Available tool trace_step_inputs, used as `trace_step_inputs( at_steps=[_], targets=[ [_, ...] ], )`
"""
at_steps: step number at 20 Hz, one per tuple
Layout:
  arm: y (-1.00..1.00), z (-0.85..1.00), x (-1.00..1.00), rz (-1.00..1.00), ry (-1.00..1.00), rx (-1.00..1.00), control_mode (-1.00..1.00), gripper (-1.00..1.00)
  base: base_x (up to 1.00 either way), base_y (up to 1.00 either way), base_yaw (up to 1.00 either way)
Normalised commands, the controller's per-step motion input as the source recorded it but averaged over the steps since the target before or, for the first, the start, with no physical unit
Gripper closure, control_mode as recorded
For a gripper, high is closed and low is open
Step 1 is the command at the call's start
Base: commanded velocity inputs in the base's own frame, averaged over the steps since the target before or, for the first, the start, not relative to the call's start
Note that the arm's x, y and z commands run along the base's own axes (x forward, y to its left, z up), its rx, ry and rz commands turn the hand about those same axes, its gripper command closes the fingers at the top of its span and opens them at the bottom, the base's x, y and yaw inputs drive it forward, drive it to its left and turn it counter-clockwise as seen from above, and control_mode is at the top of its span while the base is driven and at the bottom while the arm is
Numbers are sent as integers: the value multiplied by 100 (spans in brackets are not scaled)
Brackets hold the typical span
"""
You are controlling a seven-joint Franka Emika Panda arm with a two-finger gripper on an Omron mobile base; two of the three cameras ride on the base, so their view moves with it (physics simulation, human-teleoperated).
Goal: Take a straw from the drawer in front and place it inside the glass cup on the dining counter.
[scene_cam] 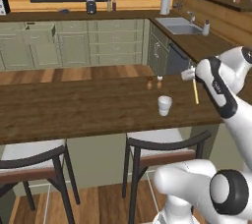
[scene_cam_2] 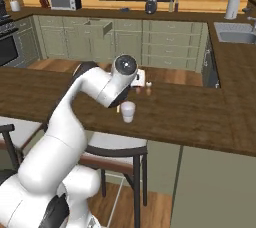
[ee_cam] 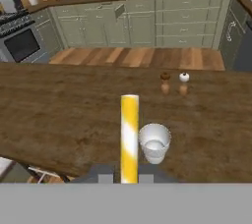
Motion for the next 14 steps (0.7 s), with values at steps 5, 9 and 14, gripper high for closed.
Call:
trace_step_inputs(
  at_steps=[5, 9, 14],
  targets=[
    [-66, 10, 5, 40, -16, 39, -100, 100, 0, 0, 0],
    [-2, 0, 24, 33, -18, 22, -100, 100, 0, 0, 0],
    [45, 0, 23, 17, -19, 3, -100, 100, 0, 0, 0]
  ],
)
